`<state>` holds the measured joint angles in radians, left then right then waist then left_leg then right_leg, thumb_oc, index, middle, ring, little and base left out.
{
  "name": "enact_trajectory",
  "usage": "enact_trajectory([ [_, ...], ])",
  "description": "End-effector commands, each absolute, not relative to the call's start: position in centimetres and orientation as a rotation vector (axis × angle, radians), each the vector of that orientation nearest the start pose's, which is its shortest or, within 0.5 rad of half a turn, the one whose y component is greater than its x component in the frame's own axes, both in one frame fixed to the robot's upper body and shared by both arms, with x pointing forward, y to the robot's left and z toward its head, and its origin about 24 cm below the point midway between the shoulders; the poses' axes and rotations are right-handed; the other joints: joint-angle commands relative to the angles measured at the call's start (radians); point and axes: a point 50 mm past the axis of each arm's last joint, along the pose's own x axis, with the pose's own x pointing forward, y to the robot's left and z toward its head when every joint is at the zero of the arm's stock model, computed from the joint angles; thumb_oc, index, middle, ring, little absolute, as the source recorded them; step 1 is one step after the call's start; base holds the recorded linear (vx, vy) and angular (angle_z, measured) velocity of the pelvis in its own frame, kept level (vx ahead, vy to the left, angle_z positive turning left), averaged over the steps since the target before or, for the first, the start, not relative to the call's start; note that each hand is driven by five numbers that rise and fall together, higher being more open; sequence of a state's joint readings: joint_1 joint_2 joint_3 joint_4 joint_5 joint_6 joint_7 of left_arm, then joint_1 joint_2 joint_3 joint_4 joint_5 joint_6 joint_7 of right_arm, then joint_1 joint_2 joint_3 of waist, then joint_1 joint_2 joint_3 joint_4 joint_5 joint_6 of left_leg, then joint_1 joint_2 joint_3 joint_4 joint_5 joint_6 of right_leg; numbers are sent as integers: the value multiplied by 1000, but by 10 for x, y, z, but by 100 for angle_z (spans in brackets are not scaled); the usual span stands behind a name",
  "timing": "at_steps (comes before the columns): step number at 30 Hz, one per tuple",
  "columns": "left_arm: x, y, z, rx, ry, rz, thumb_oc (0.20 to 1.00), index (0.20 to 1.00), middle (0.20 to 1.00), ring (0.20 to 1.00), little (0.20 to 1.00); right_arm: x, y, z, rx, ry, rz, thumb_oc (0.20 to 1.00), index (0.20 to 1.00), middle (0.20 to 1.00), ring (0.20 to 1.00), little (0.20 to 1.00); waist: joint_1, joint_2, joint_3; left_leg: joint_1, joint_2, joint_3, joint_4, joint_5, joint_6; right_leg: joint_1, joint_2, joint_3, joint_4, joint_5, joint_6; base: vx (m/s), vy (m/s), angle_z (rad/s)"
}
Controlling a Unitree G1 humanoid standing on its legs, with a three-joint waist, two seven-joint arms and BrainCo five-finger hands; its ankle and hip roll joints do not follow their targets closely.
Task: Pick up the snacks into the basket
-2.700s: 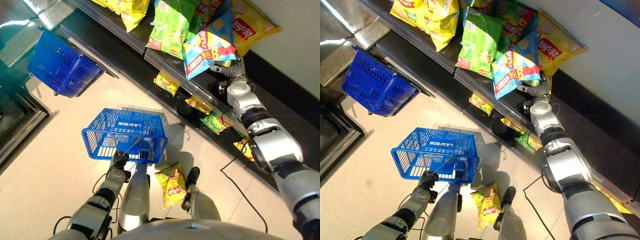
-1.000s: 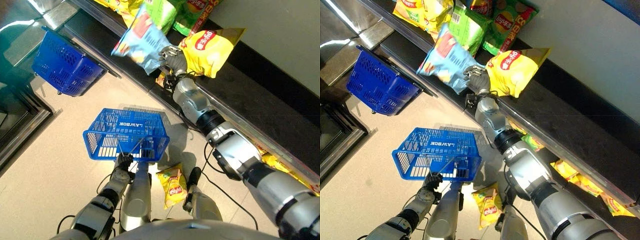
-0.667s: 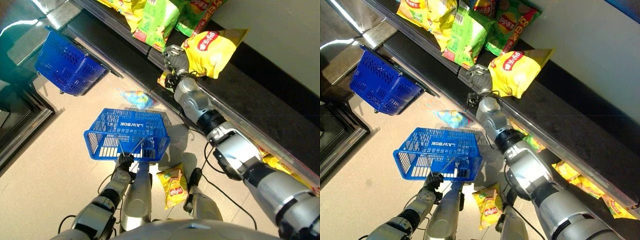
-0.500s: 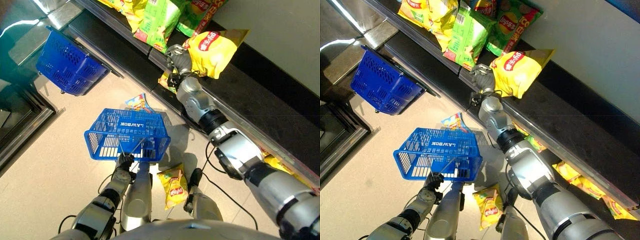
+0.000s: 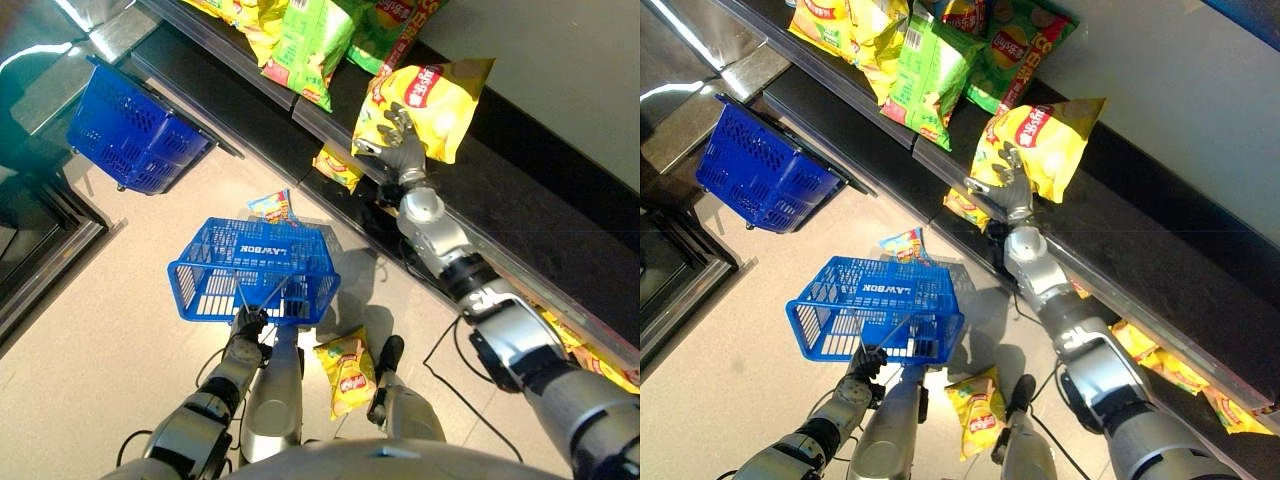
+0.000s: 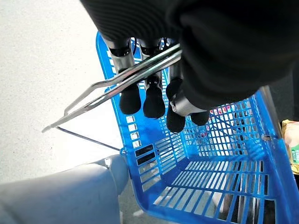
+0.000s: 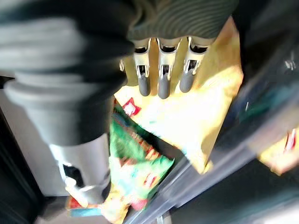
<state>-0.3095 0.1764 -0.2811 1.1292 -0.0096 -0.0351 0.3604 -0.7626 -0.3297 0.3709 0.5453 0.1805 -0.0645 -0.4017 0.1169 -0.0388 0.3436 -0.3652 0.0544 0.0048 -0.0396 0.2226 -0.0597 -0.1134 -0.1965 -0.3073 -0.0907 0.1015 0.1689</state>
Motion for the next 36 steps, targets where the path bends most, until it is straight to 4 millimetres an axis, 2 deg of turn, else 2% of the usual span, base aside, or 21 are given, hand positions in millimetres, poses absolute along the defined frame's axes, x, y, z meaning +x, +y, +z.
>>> enact_trajectory([
  [1, 204, 201, -123, 624, 860, 152, 200, 200, 200, 200, 200, 373, -164, 200, -629, -477, -224, 1000, 1000, 1000, 1000, 1000, 3, -23, 57, 94, -74, 34, -48, -115, 24, -116, -21, 65, 64, 68, 15, 0, 0, 0],
  [2, 204, 201, -123, 625, 860, 152, 200, 200, 200, 200, 200, 372, -164, 200, -629, -477, -224, 1000, 1000, 1000, 1000, 1000, 3, -23, 56, 93, -75, 34, -48, -114, 24, -117, -21, 65, 64, 68, 15, 0, 0, 0],
  [5, 205, 205, -121, 640, 850, 148, 200, 200, 200, 200, 200, 369, -196, 207, -846, -474, -328, 1000, 1000, 1000, 1000, 1000, 1, -28, 58, 92, -74, 29, -48, -114, 25, -118, -22, 60, 65, 70, 16, 0, 0, 0],
  [9, 206, 204, -120, 633, 842, 149, 200, 200, 200, 200, 200, 364, -213, 208, -983, -460, -378, 1000, 1000, 1000, 1000, 1000, 1, -28, 62, 91, -75, 27, -47, -113, 26, -119, -21, 60, 67, 71, 16, 0, 0, 0],
  [13, 207, 202, -120, 625, 839, 149, 200, 200, 200, 200, 200, 358, -220, 208, -1048, -470, -411, 1000, 1000, 1000, 1000, 1000, 0, -28, 65, 92, -75, 26, -47, -113, 27, -119, -20, 60, 66, 72, 17, 0, 0, 0],
  [17, 208, 201, -120, 614, 836, 156, 200, 200, 200, 200, 200, 340, -231, 217, -1150, -542, -478, 1000, 1000, 1000, 1000, 1000, -9, -32, 68, 91, -75, 26, -47, -115, 28, -121, -21, 60, 67, 72, 19, 0, 0, 0],
  [19, 207, 201, -120, 612, 836, 158, 200, 200, 200, 200, 200, 336, -233, 220, -1164, -556, -495, 1000, 1000, 1000, 1000, 1000, -10, -33, 68, 91, -74, 26, -47, -116, 29, -122, -20, 61, 68, 72, 19, 0, 0, 0],
  [21, 208, 199, -120, 605, 838, 161, 200, 200, 200, 200, 200, 329, -238, 217, -1107, -551, -530, 1000, 1000, 1000, 1000, 1000, -18, -34, 70, 93, -73, 27, -47, -117, 30, -123, -20, 63, 69, 72, 19, 0, 0, 0],
  [24, 207, 198, -120, 612, 841, 165, 200, 200, 200, 200, 200, 325, -235, 207, -1016, -538, -541, 1000, 1000, 1000, 1000, 1000, -19, -35, 71, 95, -75, 28, -47, -119, 32, -121, -19, 64, 71, 69, 18, 0, 0, 0],
  [29, 208, 196, -120, 618, 832, 155, 200, 200, 200, 200, 200, 329, -230, 199, -1007, -520, -534, 1000, 1000, 1000, 1000, 1000, -16, -30, 75, 96, -74, 32, -46, -118, 33, -124, -19, 68, 71, 70, 17, 0, 0, 0],
  [36, 207, 193, -120, 625, 818, 153, 200, 200, 200, 200, 200, 327, -218, 209, -1023, -607, -578, 1000, 1000, 1000, 1000, 1000, -15, -23, 76, 93, -76, 32, -46, -118, 33, -128, -18, 69, 68, 71, 17, 0, 0, 0],
])
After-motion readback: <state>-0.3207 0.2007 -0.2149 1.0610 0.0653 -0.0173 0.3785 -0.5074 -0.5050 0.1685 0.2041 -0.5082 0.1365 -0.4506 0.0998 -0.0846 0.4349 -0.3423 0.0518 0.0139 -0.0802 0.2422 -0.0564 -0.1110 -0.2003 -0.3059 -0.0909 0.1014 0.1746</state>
